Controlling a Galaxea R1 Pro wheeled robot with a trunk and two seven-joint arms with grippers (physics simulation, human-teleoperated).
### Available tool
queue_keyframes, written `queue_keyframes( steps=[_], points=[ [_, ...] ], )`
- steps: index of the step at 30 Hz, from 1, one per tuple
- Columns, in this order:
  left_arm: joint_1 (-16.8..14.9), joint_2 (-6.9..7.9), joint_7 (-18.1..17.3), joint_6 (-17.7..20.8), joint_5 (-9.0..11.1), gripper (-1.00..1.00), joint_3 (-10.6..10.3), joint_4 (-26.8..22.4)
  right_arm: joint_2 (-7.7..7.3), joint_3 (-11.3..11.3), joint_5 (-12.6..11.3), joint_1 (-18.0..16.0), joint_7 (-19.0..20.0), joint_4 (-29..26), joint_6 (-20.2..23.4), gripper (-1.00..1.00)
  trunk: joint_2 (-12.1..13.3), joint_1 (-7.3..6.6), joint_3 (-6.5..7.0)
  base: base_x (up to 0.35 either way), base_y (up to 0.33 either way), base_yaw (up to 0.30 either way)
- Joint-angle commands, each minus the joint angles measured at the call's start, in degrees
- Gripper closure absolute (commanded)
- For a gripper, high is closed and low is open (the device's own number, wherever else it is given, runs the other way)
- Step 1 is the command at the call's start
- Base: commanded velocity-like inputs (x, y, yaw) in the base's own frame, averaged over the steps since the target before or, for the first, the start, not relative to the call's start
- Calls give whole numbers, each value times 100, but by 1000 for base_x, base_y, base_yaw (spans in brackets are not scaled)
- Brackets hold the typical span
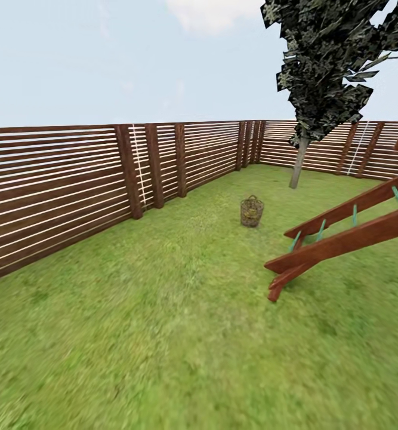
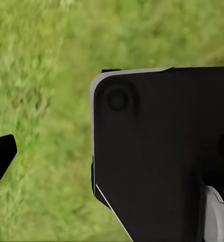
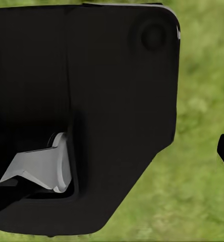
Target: Take the three Easter eggs out of the wicker basket on the lawn in the garden, then place them on the lawn next to a single tree (choose any tree) so that all three eggs are next to the same tree and none are left in the basket.
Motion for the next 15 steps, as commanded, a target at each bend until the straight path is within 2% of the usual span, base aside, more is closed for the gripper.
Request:
queue_keyframes(
  steps=[1, 15],
  points=[
    [-1, 0, 8, -16, -7, -100, -5, 0, 0, -14, -3, 2, -3, -8, -9, -100, -10, 6, -10, 303, 0, 0],
    [0, -2, 8, -16, -7, -100, -5, 0, 2, -20, -18, 2, -3, -8, -8, -100, -10, 6, -10, 303, 0, 0]
  ],
)
